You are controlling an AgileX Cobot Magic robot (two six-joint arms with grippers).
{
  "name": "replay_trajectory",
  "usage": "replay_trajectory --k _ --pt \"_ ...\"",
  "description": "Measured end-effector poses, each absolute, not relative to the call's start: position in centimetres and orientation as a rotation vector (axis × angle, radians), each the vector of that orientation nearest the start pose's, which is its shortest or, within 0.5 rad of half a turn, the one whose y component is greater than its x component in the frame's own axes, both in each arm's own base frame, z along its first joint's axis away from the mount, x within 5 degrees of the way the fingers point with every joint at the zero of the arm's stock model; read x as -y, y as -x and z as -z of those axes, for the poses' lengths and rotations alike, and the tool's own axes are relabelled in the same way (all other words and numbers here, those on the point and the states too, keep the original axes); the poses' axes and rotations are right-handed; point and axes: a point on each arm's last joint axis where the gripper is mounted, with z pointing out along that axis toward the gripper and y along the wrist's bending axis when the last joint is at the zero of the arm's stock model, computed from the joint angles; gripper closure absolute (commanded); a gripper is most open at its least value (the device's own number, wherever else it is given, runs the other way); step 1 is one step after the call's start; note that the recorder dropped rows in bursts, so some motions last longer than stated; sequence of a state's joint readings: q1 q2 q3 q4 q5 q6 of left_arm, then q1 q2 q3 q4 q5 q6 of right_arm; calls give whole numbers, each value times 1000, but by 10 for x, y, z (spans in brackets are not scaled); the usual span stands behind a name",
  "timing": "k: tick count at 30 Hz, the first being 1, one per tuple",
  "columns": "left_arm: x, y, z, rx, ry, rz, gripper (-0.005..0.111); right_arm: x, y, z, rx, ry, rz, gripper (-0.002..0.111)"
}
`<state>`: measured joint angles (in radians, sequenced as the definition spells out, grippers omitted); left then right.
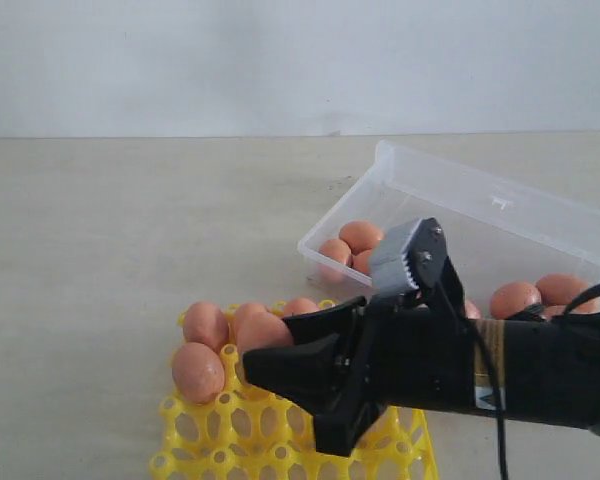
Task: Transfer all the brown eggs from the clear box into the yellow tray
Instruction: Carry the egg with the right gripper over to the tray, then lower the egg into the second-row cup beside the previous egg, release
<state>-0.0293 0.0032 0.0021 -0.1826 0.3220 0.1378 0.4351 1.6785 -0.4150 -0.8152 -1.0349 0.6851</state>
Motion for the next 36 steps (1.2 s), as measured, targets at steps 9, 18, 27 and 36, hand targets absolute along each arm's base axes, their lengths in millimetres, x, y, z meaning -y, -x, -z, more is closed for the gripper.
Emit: replay_trajectory --k 9,18,27,36 --pt "7 -54 -184 -1806 -35 98 103 -194 -223 -149 -1843 718 -1011 108" --pt "7 -54 -184 -1806 -35 98 103 -192 -229 -130 -1955 692 -900 108" --pt "7 -54 -184 -1806 -35 98 103 -190 -230 -127 -1963 728 -842 108" --pt "7 -54 -184 -1806 -35 98 103 -190 -230 -126 -1948 753 -819 108"
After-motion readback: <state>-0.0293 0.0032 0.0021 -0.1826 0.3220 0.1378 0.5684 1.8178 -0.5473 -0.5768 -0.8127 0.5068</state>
